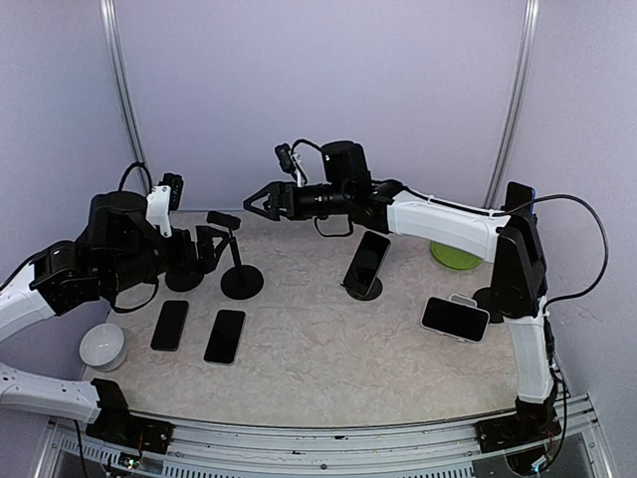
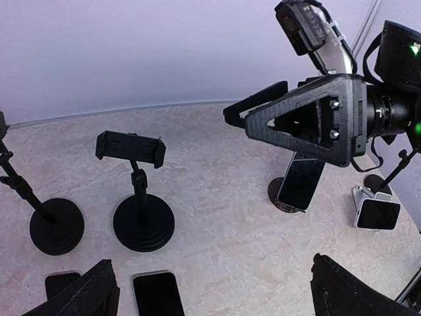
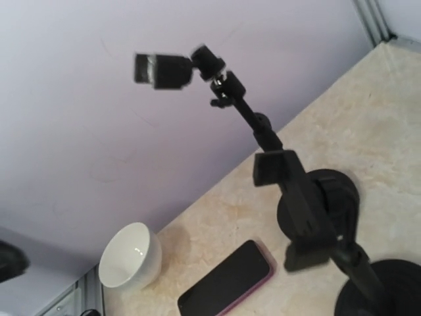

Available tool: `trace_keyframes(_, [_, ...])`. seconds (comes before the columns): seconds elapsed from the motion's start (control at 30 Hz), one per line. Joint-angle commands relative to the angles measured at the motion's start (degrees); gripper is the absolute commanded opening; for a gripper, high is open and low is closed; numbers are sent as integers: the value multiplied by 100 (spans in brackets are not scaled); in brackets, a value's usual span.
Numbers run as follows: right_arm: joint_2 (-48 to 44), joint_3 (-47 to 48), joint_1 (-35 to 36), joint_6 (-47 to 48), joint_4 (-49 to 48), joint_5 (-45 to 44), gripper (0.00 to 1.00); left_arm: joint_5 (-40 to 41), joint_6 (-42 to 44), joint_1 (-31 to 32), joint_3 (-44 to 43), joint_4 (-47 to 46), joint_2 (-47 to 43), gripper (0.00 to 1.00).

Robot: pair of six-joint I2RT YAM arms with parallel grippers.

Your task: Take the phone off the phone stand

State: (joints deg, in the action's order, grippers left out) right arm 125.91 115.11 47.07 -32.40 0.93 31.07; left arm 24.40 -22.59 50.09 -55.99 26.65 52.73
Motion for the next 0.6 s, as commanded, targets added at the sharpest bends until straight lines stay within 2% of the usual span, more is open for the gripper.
trace_keyframes(0.0, [-888, -882, -208, 54, -292, -60, 88, -70, 123, 188, -354, -236, 442, 99])
trace_keyframes(0.37, [-2868, -3302, -820, 15, -299, -376, 89, -824, 657, 642, -1312, -451, 2131, 99])
trace_keyframes(0.57, [-3587, -4133, -1500, -2, 3, -504, 89, -1003, 662, 696, -1337, -749, 2312, 99])
